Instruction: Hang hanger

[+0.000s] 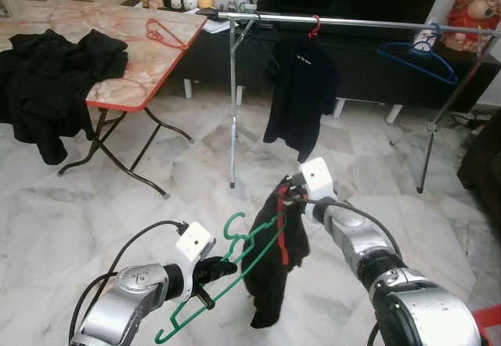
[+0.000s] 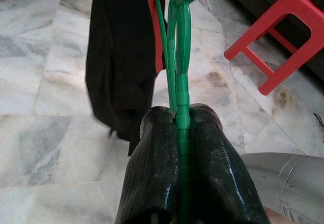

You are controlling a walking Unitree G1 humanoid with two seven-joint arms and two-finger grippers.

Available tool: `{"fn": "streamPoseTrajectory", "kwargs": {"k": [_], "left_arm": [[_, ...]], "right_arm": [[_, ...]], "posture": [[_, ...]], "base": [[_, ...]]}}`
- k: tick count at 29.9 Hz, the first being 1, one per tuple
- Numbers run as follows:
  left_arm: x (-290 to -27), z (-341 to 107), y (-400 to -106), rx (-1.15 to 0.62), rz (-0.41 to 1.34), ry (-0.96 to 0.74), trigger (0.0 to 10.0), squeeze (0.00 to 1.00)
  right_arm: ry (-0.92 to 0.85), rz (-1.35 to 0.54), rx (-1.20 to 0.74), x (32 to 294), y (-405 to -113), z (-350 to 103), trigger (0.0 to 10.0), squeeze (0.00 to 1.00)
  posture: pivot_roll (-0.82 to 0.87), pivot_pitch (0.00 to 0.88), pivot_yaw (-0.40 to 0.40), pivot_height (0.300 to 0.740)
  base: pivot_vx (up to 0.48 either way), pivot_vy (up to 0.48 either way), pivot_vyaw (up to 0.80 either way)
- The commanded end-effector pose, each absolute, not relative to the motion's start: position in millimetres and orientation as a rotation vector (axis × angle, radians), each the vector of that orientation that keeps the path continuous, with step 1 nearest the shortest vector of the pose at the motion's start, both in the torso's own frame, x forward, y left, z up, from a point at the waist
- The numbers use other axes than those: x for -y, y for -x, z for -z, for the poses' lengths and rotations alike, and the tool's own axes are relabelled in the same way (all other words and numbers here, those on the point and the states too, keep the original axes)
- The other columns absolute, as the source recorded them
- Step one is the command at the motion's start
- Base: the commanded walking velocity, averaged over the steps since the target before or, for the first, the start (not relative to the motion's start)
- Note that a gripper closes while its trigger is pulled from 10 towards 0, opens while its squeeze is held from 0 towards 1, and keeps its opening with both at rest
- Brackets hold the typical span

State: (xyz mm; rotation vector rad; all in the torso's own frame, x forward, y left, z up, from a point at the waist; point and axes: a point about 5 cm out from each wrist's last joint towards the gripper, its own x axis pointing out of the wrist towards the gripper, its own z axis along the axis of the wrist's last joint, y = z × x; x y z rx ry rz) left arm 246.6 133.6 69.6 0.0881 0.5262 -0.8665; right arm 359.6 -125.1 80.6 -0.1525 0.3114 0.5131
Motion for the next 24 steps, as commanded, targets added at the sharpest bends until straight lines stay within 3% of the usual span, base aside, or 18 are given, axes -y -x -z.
{"fn": "streamPoseTrajectory", "kwargs": {"k": [1, 5, 15, 24], "left_arm": [[-134.2, -70.5, -249.6, -0.521, 0.861, -0.101, 10.0, 0.00], [-138.4, -71.3, -258.1, -0.495, 0.790, -0.110, 10.0, 0.00], [-132.3, -70.3, -255.8, -0.504, 0.835, -0.074, 10.0, 0.00], [-144.8, -64.3, -264.6, -0.539, 0.692, -0.161, 10.0, 0.00]], "right_arm": [[0.169, -0.529, -0.276, 124.8, -365.1, -91.4, 10.0, 0.00], [0.105, -0.599, -0.276, 120.9, -360.1, -87.7, 10.0, 0.00], [0.036, -0.764, -0.251, 129.4, -345.8, -81.1, 10.0, 0.00], [0.036, -0.561, -0.306, 151.8, -351.9, -78.3, 10.0, 0.00]], "posture": [[0.08, 0.000, -0.098, 0.740], [0.07, 0.000, -0.101, 0.740], [0.06, 0.000, -0.100, 0.740], [0.07, 0.000, -0.100, 0.740]], "base": [[0.000, 0.000, 0.00], [0.000, 0.000, 0.00], [0.000, 0.000, 0.00], [0.000, 0.000, 0.00]]}}
